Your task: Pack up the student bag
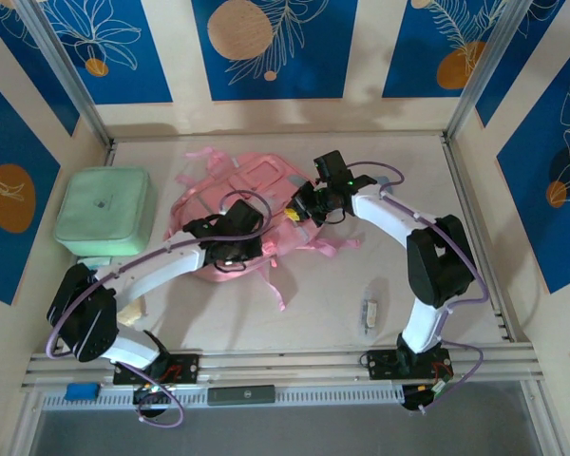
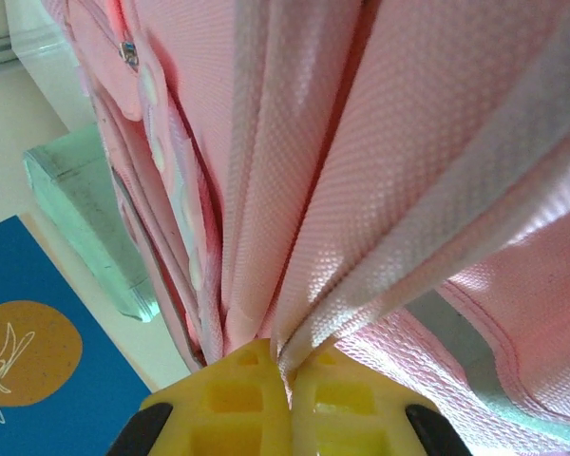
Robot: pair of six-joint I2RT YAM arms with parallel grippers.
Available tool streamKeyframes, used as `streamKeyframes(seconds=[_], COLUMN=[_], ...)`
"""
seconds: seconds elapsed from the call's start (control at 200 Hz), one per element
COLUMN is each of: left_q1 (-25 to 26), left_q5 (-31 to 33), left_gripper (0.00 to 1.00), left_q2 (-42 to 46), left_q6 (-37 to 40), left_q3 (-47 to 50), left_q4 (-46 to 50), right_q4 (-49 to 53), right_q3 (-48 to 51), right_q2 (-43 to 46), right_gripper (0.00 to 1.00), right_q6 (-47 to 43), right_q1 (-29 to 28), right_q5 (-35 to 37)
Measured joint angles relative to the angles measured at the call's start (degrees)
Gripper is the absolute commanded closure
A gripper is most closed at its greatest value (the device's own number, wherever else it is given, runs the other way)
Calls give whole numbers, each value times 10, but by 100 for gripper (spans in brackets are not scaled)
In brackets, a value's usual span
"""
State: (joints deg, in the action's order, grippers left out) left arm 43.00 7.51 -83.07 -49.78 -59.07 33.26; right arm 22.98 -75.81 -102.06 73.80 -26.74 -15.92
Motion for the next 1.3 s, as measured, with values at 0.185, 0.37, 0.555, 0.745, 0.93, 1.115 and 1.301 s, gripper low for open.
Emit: streamKeyframes(seconds=[0.185, 0.37, 0.555, 0.745, 0.93, 1.115, 1.301], left_q1=[-2, -3, -3, -3, -4, -12, -20], left_q5=[8, 20, 29, 41, 50, 61, 58], left_gripper=[100, 85, 95, 99, 100, 100, 100], left_q2=[-5, -44, -71, -68, -10, 97, 154], left_q6=[19, 34, 36, 41, 53, 64, 62], left_q3=[12, 13, 13, 16, 45, 96, 133], left_q4=[3, -21, -37, -43, -52, -29, -12], right_q4=[4, 4, 4, 6, 33, 72, 121], right_q3=[0, 0, 0, -4, -27, -75, -166], right_q2=[-2, -2, -2, -2, -3, -30, -112], right_gripper=[100, 100, 100, 100, 100, 100, 100], right_q6=[-8, -10, -12, -21, -53, -96, -143], right_q1=[-2, -10, -14, -14, -10, 22, 66], right_q5=[1, 8, 11, 15, 13, -29, -75])
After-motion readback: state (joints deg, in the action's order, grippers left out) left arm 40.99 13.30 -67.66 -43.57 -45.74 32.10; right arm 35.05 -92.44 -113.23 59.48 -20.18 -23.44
